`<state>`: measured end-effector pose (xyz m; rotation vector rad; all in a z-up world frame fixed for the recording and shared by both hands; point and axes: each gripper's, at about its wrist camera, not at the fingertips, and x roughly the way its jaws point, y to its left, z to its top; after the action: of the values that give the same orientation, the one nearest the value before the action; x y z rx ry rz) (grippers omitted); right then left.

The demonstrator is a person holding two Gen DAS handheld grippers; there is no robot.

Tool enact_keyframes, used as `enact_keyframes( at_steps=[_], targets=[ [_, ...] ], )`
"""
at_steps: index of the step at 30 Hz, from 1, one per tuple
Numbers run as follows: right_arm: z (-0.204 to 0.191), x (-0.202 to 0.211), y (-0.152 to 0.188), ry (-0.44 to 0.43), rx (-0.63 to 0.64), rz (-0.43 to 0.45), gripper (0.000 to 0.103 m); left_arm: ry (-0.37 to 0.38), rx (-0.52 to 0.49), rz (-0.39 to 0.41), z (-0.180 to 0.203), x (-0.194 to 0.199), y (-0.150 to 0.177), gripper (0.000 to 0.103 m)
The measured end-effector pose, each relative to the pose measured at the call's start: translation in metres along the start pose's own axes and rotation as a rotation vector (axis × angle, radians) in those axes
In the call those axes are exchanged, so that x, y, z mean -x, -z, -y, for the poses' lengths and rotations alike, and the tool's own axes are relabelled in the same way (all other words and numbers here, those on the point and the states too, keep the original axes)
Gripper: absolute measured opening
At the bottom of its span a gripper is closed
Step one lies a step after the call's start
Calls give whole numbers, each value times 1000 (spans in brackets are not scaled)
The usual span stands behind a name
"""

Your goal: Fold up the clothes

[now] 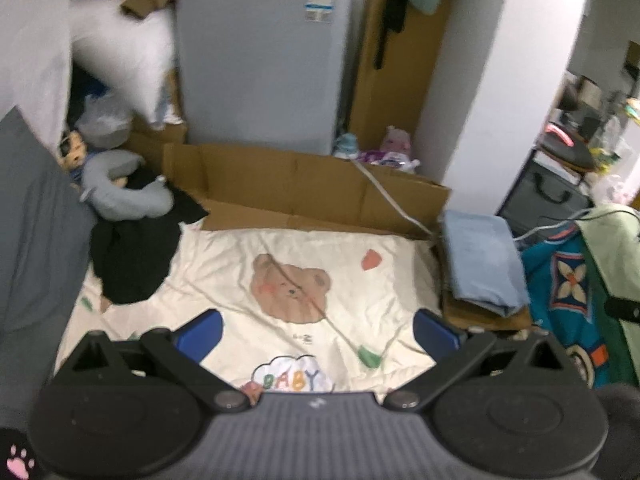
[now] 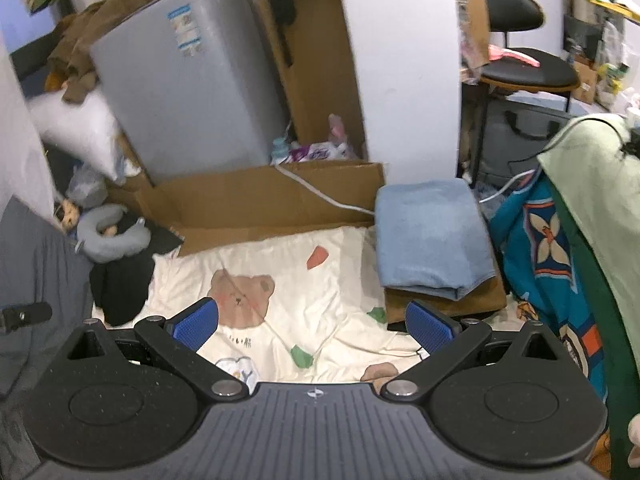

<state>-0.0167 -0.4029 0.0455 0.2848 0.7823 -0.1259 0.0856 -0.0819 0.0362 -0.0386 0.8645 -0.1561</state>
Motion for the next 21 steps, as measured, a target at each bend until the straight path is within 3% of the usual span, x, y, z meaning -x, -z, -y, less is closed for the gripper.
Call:
enact_keyframes(
  at_steps=[9,15,21],
  targets=[
    [0,-25,22,-27,8,-35,103,-16,30,19,-7,9,8,102],
    [1,-33,28,-20,11,-48,103,-31,29,-1,-7,-8,25,102],
    [-8,-44,33,-24,37,-67,103,-40,95,-28,-25,-27,49,101]
  ],
)
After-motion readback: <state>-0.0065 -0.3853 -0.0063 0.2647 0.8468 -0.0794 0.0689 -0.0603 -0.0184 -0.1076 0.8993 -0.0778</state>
